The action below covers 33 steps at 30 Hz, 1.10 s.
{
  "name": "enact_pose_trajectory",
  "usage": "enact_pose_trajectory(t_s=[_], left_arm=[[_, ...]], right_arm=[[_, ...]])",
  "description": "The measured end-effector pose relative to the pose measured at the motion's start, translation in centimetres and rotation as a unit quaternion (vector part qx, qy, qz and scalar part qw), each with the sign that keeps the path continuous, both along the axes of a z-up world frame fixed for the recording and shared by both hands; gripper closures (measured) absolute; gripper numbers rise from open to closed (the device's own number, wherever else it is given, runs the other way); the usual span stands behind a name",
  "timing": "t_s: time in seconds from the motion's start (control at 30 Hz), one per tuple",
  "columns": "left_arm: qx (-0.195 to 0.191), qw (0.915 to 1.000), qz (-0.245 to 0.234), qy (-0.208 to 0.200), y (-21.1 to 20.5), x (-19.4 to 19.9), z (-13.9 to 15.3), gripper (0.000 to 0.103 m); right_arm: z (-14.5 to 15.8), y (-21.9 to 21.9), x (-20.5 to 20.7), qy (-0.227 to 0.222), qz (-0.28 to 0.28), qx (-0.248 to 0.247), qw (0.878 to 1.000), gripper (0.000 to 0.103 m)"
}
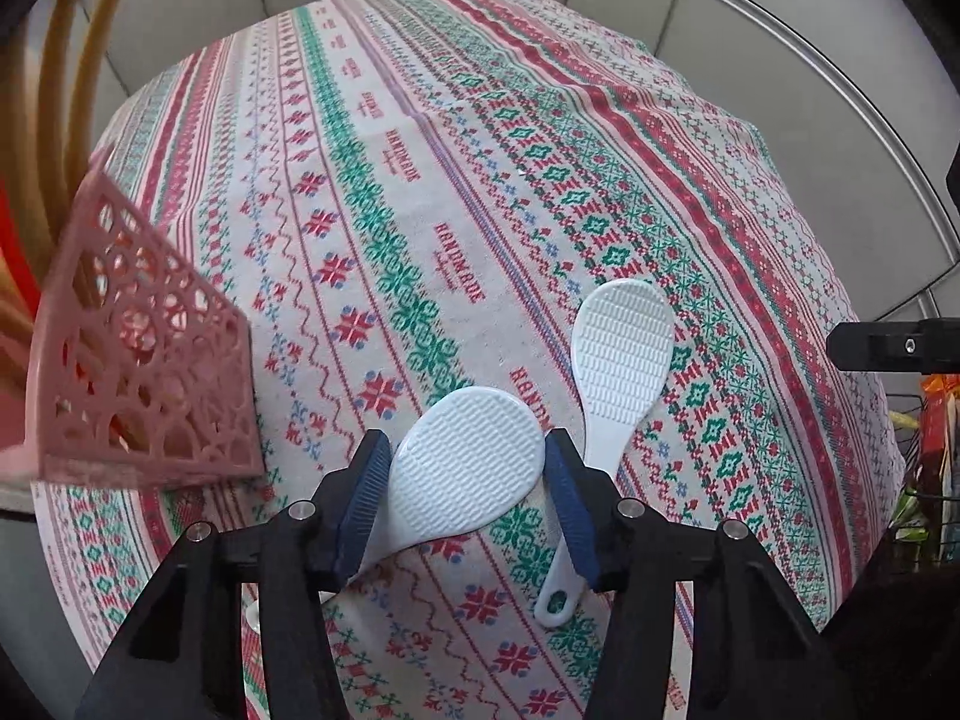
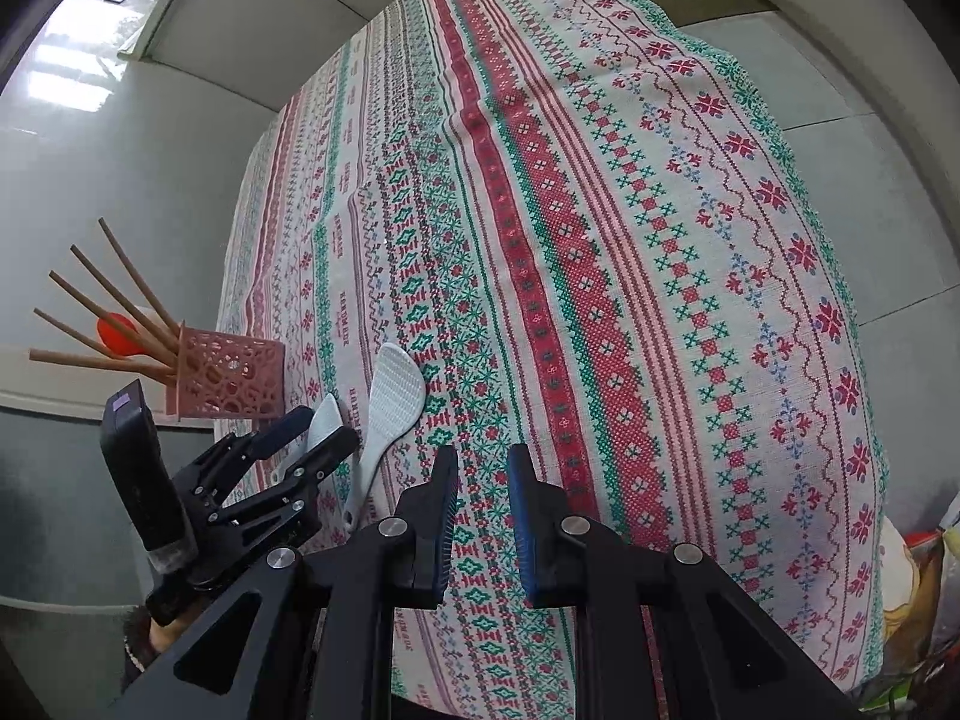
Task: Organize utensils
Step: 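Lower the left tool onto a white rice paddle while the right tool grasps the other, then close the left tool on one white rice paddle while the right tool grasps the other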
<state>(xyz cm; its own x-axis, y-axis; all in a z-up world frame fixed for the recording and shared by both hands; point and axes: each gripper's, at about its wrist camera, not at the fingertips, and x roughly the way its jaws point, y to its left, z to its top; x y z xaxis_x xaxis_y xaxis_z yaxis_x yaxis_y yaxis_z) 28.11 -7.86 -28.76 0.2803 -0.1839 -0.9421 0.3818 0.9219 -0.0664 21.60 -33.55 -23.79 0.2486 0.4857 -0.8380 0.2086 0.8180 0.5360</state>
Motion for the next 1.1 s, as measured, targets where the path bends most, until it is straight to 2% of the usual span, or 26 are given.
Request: enact_pose_trajectory(t_s=[0.13, 0.27, 0.37, 0.43, 0.47, 0.57, 0.67, 0.7, 0.77, 0.8, 0.87, 0.97, 1.03, 1.07, 1.1], left_arm=[[-0.003, 0.9994, 0.016, 0.030, 1.2, -1.1, 0.0, 0.048], [-0.003, 0.9986, 0.011, 0.051, 2.3, -2.3, 0.2, 0.047], [0.004, 0.9989, -0.045, 0.012, 2.4, -3.5, 1.5, 0.046], [0.017, 0.9960, -0.087, -0.016, 2.5, -4.4, 2.2, 0.036], [0.019, 0.9939, -0.106, -0.024, 2.8, -4.8, 2.4, 0.035], [0.044, 0.9858, -0.159, -0.028, 3.4, -5.6, 2.0, 0.035], [0.071, 0.9791, -0.190, -0.019, 3.9, -5.8, 0.7, 0.035], [0.081, 0.9780, -0.192, -0.008, 4.0, -5.7, 0.0, 0.034], [0.062, 0.9846, -0.163, 0.016, 4.9, -4.9, -0.3, 0.033], [0.056, 0.9888, -0.134, 0.037, 5.4, -4.5, -0.4, 0.038], [0.045, 0.9929, -0.087, 0.067, 6.0, -4.2, -0.4, 0.039], [0.021, 0.9906, -0.090, 0.101, 5.9, -5.0, -0.3, 0.039], [0.016, 0.9895, -0.102, 0.101, 5.7, -5.7, -0.1, 0.040], [0.026, 0.9899, -0.112, 0.084, 5.5, -6.0, 0.2, 0.039], [0.040, 0.9902, -0.121, 0.057, 5.3, -6.2, 0.5, 0.039]], right_arm=[[0.0, 0.8, 0.2, -0.001, 0.009, -0.006, 1.000, 0.085], [-0.3, 2.0, 0.6, 0.002, 0.016, -0.010, 1.000, 0.085], [-0.3, 2.5, 1.0, 0.002, 0.019, -0.013, 1.000, 0.085], [-0.3, 2.7, 1.2, 0.002, 0.020, -0.013, 1.000, 0.085], [-0.3, 2.9, 1.3, 0.002, 0.020, -0.013, 1.000, 0.085], [-0.4, 3.2, 1.4, 0.004, 0.024, -0.011, 1.000, 0.085], [-0.3, 3.2, 1.1, 0.004, 0.025, -0.014, 1.000, 0.085], [-0.3, 3.3, 1.1, 0.004, 0.024, -0.015, 1.000, 0.085], [-0.3, 3.4, 1.0, 0.004, 0.024, -0.020, 1.000, 0.085], [-0.3, 3.5, 1.0, 0.004, 0.024, -0.023, 0.999, 0.085], [-0.2, 3.6, 0.8, 0.004, 0.024, -0.029, 0.999, 0.085], [-0.3, 4.0, 1.1, 0.005, 0.024, -0.041, 0.999, 0.085], [-0.3, 4.2, 1.1, 0.007, 0.022, -0.053, 0.998, 0.085], [-0.4, 4.5, 1.2, 0.007, 0.021, -0.059, 0.998, 0.083], [-0.3, 4.7, 1.3, 0.006, 0.020, -0.065, 0.998, 0.075]])
